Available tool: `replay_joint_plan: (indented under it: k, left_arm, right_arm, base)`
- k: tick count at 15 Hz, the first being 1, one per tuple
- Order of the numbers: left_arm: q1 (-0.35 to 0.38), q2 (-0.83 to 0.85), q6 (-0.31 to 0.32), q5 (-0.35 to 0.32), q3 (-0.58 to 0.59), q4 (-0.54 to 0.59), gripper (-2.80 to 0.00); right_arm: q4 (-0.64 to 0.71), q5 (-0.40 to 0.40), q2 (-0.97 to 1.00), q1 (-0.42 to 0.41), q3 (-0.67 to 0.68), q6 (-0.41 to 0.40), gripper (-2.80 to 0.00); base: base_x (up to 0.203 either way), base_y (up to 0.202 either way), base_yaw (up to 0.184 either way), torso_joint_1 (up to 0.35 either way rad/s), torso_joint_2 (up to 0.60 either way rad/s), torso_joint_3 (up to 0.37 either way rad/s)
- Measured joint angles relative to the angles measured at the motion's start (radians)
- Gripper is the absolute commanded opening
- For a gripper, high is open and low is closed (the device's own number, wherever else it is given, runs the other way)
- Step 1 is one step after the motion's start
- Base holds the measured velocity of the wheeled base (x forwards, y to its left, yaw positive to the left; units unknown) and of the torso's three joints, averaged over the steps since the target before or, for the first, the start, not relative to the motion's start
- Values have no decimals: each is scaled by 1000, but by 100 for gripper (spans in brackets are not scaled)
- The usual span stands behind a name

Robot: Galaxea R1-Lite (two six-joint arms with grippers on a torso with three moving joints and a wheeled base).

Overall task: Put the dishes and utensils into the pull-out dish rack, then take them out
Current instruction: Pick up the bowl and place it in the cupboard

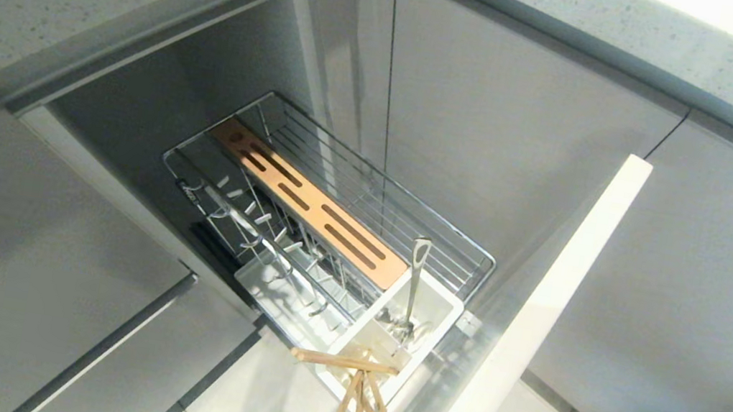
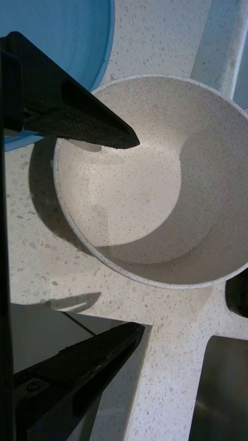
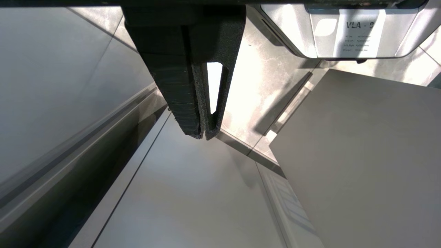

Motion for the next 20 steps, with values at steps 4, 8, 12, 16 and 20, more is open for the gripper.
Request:
replay_joint_plan:
  k: [4, 8, 12, 16, 20]
  left_arm:
    - [0, 0, -1, 8, 0, -2, -280]
    - [0, 0, 0, 12, 0, -3, -280]
    - [-2, -4, -1, 13, 0, -4, -280]
    - [-2, -8, -1, 13, 1, -1, -280]
    - [-16, -19, -2, 13, 2, -9, -280]
  right_arm:
    - [0, 0, 0, 0, 0, 0, -280]
    - [0, 0, 0, 0, 0, 0, -280]
    - [0, 0, 0, 0, 0, 0, -280]
    - [0, 0, 0, 0, 0, 0, -280]
    - [0, 0, 0, 0, 0, 0, -280]
  base:
    - [0, 0, 0, 0, 0, 0]
    - [0, 0, 0, 0, 0, 0]
    - [0, 0, 0, 0, 0, 0]
    - [0, 0, 0, 0, 0, 0]
    - [0, 0, 0, 0, 0, 0]
